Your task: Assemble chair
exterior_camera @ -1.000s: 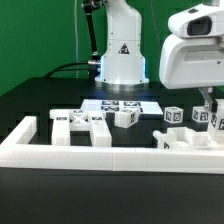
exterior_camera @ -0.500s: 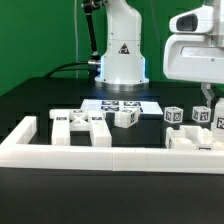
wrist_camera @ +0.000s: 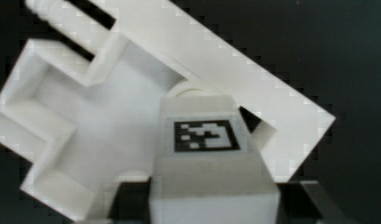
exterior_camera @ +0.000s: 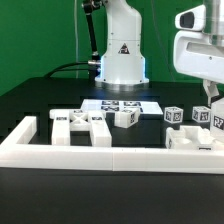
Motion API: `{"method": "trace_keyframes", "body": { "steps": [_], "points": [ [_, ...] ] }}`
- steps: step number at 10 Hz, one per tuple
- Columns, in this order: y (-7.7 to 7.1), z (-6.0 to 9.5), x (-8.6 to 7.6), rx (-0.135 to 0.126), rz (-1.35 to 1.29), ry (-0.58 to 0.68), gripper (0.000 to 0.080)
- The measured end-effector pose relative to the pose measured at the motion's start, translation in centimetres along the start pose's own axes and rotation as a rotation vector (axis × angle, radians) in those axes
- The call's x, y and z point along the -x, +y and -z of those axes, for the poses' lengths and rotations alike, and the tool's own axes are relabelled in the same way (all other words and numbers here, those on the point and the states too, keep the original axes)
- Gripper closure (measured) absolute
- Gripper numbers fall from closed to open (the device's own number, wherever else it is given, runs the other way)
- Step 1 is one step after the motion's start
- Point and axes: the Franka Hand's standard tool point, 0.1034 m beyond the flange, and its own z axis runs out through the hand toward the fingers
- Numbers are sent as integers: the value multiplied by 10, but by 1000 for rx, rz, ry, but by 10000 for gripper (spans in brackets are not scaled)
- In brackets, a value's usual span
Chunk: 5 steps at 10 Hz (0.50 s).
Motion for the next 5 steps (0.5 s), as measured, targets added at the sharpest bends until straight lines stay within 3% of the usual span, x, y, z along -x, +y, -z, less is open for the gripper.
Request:
{"method": "trace_keyframes", "body": {
  "steps": [2, 5],
  "points": [
    [2, 0, 1, -6, -130, 6, 508],
    [4, -1, 3, -38, -307, 18, 508]
  ]
}}
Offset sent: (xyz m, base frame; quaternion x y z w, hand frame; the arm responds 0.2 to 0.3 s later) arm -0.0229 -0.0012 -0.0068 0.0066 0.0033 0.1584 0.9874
